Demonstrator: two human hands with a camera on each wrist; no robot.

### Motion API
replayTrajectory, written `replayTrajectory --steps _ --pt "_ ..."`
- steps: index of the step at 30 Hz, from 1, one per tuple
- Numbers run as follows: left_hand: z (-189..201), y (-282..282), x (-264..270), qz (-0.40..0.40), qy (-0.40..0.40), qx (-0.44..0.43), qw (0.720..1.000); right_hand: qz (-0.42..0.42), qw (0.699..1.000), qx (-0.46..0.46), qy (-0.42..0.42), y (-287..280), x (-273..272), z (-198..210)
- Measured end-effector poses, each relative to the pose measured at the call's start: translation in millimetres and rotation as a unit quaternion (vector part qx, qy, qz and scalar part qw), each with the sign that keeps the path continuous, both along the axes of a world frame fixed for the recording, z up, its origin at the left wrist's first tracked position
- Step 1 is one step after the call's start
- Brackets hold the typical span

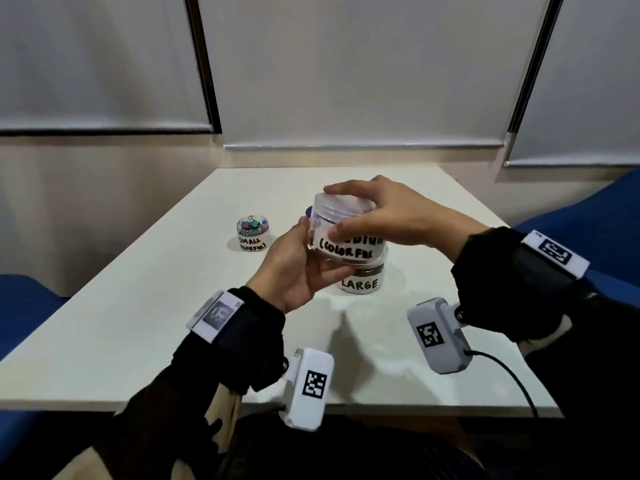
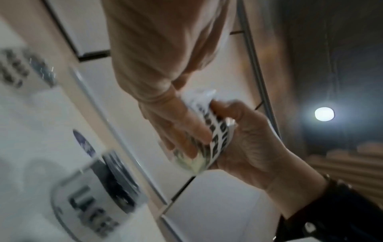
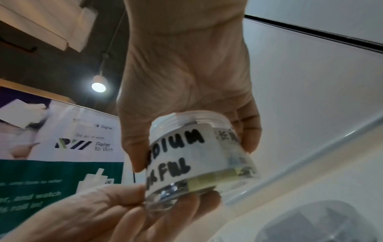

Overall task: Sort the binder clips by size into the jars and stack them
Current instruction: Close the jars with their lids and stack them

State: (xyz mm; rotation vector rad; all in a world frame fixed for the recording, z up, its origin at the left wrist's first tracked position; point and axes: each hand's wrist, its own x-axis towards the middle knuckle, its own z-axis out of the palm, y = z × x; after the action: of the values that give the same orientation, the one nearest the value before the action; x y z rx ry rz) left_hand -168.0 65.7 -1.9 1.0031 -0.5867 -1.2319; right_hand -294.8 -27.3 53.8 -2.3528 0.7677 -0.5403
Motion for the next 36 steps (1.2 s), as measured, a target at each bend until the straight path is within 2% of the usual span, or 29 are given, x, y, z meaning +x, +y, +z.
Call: replayTrajectory --steps 3,6,8,12,16,20,22,24,26,27,30,36 --pt "-4 -2 12 0.010 -0.063 0.012 0.998 -0.061 0.998 -0.019 0.009 -18 7 -10" --pt "-8 -2 23 0.020 -0.209 0.059 0.976 -0.112 0.993 -0.036 0.014 -40 12 -20" --pt "-13 -5 34 0.028 -0.309 0.098 0.945 -0.130 0.989 -0.071 0.026 -51 14 -28" --pt "-24 -13 62 0.057 -0.442 0.138 0.884 -0.125 0.985 -0.098 0.070 -65 19 -52" --pt "-32 -20 91 0.067 -0.526 0.180 0.828 -0.108 0.987 -0.101 0.057 -72 16 -58" --pt "-33 -28 96 0.075 -0.620 0.198 0.756 -0.078 0.989 -0.104 0.076 -71 7 -63" --pt "-31 -34 82 0.045 -0.653 0.179 0.734 -0.068 0.987 -0.110 0.095 -72 4 -68" --pt "-31 -40 62 -0.062 -0.681 0.157 0.713 -0.061 0.990 -0.100 0.084 -75 1 -73" --pt "-33 -45 40 -0.186 -0.673 0.136 0.703 -0.056 0.994 -0.077 0.058 -79 -4 -76" --pt "-34 -49 30 -0.221 -0.674 0.126 0.693 -0.055 0.994 -0.072 0.053 -81 -7 -77" --pt "-36 -61 17 -0.219 -0.714 0.105 0.657 -0.053 0.993 -0.081 0.068 -85 -16 -80" --pt "-40 -86 20 -0.204 -0.710 0.109 0.665 -0.069 0.989 -0.108 0.075 -105 -18 -82"
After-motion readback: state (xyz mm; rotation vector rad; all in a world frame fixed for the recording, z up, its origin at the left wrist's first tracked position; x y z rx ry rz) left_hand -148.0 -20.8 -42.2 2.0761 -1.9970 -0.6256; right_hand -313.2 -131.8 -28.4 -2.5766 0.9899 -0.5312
